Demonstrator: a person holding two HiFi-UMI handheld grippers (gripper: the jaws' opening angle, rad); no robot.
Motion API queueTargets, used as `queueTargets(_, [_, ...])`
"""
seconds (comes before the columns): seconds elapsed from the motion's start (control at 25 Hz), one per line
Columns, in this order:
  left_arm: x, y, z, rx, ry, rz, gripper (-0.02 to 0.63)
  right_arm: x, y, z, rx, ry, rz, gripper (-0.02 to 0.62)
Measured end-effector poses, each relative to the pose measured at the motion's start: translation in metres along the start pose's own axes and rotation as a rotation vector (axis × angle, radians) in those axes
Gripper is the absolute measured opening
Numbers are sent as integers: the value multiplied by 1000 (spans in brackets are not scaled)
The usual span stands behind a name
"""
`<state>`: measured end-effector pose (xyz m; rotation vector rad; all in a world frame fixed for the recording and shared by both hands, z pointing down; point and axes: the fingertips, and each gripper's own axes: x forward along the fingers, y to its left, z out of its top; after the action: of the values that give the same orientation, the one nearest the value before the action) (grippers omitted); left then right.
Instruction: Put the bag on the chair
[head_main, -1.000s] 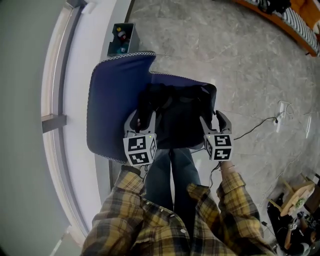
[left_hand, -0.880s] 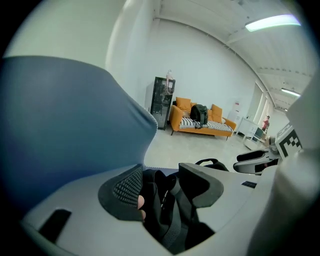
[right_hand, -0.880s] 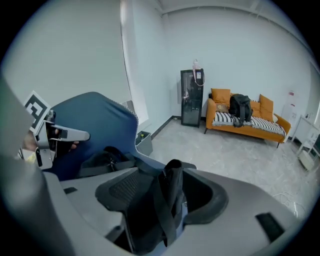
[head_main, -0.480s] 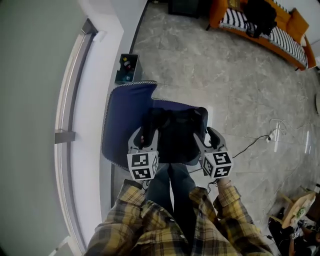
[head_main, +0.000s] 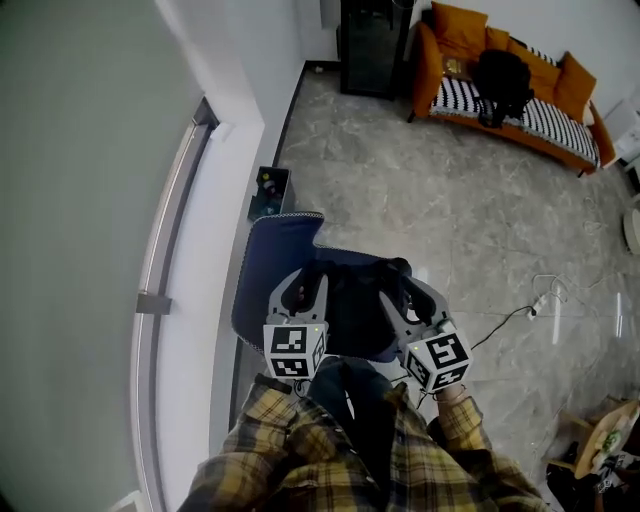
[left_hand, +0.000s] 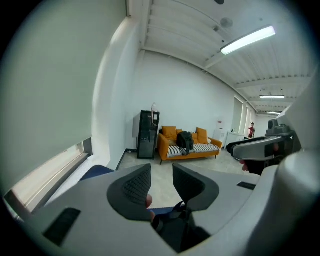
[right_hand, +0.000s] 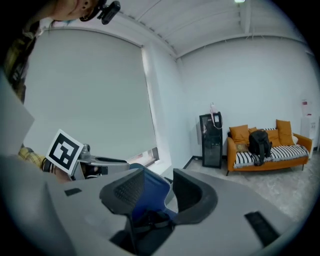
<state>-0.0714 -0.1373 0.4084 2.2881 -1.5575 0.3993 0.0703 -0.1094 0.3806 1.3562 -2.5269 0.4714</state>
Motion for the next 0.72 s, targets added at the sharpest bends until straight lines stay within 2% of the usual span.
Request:
queueTargets(0.24, [-31,-33,55,47,-63,-92,107,-31,27,60,-66,-105,34,143])
queueTargets(0.36, [-43,-47,76,41,-95,-134,89,-43,40,86,-134,-162,49,115])
queueTargets(0.48, [-57,-62,88,11,-110,-173,80,-55,51,99,-173,-195,57,92])
queueTargets(0.56, [-65,-72,95,0,-119,-207,61,-59,57,105,-168,-211,72,48])
queueTargets(0.72, [-80,-88,108,-22,-146,-259,38,-68,62,113,-165,-186,68,35])
